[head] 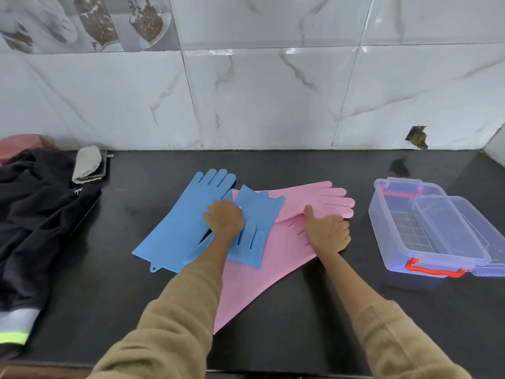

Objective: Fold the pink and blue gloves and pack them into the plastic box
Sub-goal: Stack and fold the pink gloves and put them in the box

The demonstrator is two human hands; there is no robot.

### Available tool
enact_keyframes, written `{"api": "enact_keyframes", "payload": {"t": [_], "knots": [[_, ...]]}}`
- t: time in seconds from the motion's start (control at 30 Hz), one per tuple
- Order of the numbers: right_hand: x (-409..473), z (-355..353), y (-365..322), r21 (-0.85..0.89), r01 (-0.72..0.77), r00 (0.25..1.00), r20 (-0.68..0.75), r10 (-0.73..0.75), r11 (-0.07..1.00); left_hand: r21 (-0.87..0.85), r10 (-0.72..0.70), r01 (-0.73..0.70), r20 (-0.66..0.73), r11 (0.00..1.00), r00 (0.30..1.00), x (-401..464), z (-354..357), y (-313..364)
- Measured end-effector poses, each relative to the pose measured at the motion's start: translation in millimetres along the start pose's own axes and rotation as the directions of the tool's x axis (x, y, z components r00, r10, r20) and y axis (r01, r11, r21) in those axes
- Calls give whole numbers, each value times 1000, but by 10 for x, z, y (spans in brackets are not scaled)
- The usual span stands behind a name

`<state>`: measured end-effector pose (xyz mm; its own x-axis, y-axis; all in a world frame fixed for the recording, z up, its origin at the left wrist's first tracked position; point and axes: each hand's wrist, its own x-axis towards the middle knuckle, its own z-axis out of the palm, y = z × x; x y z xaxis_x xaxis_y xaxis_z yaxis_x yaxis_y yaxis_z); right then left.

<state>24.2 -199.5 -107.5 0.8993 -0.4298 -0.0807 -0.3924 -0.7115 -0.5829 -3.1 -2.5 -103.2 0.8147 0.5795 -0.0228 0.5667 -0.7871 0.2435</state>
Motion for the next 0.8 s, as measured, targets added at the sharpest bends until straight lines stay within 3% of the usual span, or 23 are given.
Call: {"api": "enact_keyframes", "payload": {"t": [0.13,0.33,0.53,0.67,0.8], "knots": [[97,-22,-3,52,46,990,134,-53,998,135,57,-57,5,989,998,-32,14,42],[62,60,-22,137,117,992,32,-122,984,-52,-56,56,-9,997,998,-78,27,154],[116,93,-48,217,109,993,12,-114,970,7,-27,28,-58,1000,998,-76,90,173],[147,161,-79,169,223,973,26,-230,960,31,-43,45,-66,999,997,-85,65,126],[75,332,-251,274,352,926,39,-375,895,-43,-104,102,-59,994,993,-52,-23,-99]]}}
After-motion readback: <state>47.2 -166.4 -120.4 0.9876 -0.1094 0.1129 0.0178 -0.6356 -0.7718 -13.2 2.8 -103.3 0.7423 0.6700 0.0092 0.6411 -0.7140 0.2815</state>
